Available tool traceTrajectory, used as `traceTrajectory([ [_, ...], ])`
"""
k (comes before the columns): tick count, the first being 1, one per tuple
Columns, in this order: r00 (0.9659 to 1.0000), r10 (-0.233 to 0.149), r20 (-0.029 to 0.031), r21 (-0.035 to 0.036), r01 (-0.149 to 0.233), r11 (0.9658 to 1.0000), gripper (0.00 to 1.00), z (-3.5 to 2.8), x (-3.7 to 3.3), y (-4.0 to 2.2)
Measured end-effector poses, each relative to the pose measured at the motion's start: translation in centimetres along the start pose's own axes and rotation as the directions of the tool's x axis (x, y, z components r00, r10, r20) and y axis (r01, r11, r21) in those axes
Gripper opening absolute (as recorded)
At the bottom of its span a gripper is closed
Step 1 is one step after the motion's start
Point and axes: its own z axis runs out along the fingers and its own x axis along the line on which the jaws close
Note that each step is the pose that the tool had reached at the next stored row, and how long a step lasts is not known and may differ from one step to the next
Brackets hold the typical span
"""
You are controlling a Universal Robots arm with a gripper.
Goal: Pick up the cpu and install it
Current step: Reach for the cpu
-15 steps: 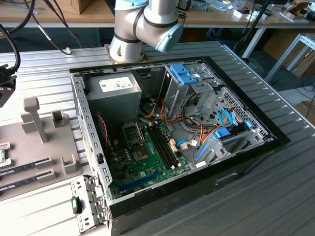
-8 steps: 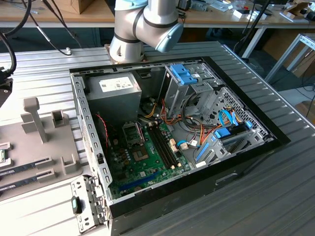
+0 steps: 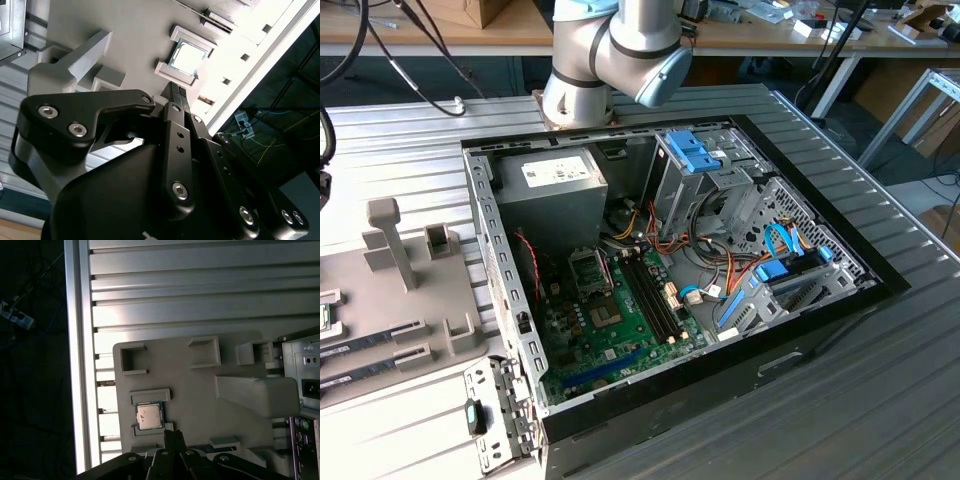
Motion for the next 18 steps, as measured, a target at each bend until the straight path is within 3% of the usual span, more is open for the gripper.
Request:
traceTrajectory([
  [18,1.0000,-0.001,0.0000,-0.0001,0.001,1.0000,0.11,0.37,0.28,0.28],
])
